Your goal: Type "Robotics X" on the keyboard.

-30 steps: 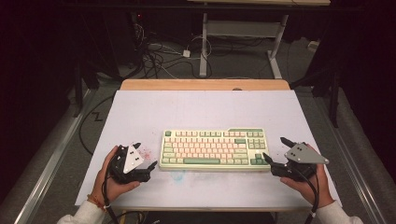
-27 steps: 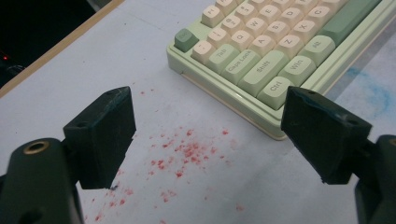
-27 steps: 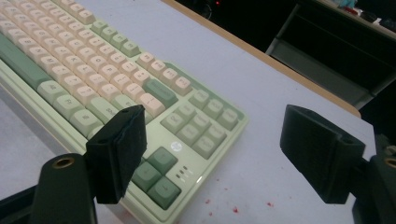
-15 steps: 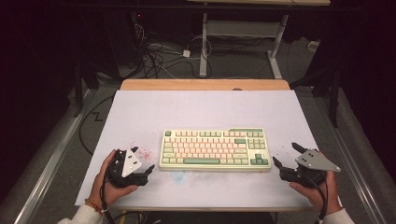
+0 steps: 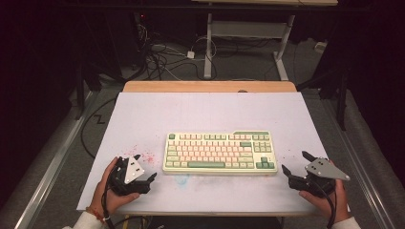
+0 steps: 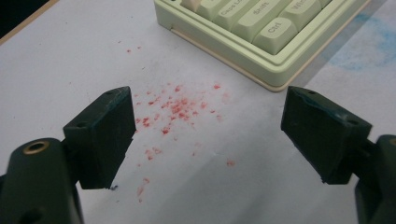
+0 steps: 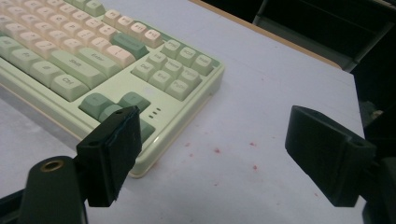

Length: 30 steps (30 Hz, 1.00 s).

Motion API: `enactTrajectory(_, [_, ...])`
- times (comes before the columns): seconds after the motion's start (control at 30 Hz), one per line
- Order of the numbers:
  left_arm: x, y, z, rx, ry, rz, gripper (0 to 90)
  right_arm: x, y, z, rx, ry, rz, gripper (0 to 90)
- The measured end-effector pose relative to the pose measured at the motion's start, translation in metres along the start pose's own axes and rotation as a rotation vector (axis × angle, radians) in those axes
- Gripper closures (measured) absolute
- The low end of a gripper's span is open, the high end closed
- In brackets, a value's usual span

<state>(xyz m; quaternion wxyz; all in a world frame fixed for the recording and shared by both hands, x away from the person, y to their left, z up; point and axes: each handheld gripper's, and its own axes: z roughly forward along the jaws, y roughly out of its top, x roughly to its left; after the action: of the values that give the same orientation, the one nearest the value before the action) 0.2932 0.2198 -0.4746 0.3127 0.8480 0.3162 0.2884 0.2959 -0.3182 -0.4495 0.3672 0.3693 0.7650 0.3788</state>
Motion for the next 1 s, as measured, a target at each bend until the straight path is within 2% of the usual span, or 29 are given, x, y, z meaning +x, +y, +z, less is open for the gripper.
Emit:
enactTrajectory(0.27, [-0.0020,-0.0010,-0.0040,-0.021,-0.005,-0.001,16.8,0.0085,0.0042,-0.0048,-0.012,-0.008,-0.048,17.3])
enactTrajectory(1.0, [-0.0017,0.0006,0.0021,-0.004,-0.020,0.006,16.8,0.0085,0.0044,-0.0044,-0.018,-0.005,-0.038,17.2])
